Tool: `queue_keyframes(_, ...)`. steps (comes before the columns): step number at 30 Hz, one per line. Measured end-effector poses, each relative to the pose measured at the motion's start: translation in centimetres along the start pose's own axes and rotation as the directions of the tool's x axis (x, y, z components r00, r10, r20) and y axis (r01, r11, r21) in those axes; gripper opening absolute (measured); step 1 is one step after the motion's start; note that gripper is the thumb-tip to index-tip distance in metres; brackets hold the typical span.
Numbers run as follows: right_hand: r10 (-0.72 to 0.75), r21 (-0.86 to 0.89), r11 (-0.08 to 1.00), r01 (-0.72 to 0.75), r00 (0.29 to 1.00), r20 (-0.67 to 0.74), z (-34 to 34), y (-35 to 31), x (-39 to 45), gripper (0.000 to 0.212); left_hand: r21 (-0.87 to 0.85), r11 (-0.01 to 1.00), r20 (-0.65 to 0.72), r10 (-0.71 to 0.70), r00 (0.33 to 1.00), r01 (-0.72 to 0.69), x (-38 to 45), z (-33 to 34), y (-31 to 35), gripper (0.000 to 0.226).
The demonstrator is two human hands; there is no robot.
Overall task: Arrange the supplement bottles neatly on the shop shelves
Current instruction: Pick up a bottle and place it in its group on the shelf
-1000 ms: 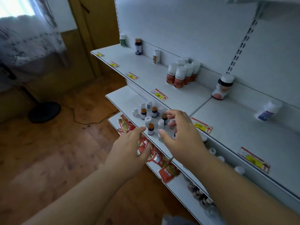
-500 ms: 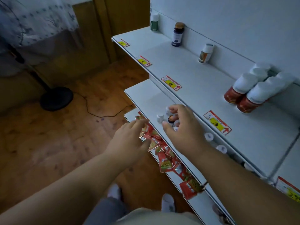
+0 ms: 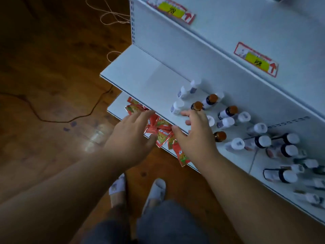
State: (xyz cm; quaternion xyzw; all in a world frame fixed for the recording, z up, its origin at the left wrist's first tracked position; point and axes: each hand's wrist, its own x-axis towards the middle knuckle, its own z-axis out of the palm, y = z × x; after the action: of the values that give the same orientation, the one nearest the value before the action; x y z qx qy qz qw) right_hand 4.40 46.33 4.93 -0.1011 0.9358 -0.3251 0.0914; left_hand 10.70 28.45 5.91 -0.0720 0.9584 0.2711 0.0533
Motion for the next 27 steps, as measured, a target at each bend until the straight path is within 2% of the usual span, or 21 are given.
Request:
queue_keyframes(3, 0.178, 0.043, 0.983, -0.176, 0.983, -0.051, 4.9, 2.3, 3.9, 0.049, -0.053, 0.998, 0.057, 0.048, 0.997, -0.045, 5.0, 2.3, -3.2, 0.065)
queue_keyframes(7, 0.275, 0.068, 0.961, -0.268, 0.952, -0.132, 12.0, 7.5, 8.7, 0.061, -0.101, 0.989, 0.049, 0.117, 0.992, -0.112, 10.9, 8.0, -6.4, 0.067)
queue_keyframes(14, 0.16, -0.008, 0.985, -0.172, 0.934, -0.318, 21.6, 16.9, 15.4, 0.078, -0.191, 0.966, 0.011, 0.178, 0.984, -0.172, 18.3, 21.2, -11.0, 0.065)
queue_keyframes(18, 0.102, -0.002, 0.993, -0.115, 0.888, -0.448, 23.7, 19.4, 18.4, 0.069, -0.312, 0.938, 0.005, 0.158, 0.987, -0.149, 20.6, 25.0, -12.5, 0.06)
queue_keyframes(22, 0.078, 0.044, 0.997, -0.065, 0.886, -0.457, 24.6, 20.8, 19.9, 0.058, -0.461, 0.884, 0.057, 0.116, 0.992, -0.077, 20.7, 26.5, -13.7, 0.066)
queue_keyframes(24, 0.104, 0.139, 0.989, -0.049, 0.9, -0.423, 24.9, 21.0, 19.5, 0.056, -0.47, 0.88, 0.081, 0.114, 0.99, -0.063, 20.1, 26.3, -13.8, 0.067)
queue_keyframes(27, 0.196, 0.443, 0.896, -0.027, 0.92, -0.339, 24.5, 18.9, 19.2, 0.049, -0.495, 0.867, 0.062, 0.102, 0.993, -0.058, 20.4, 24.7, -13.9, 0.066)
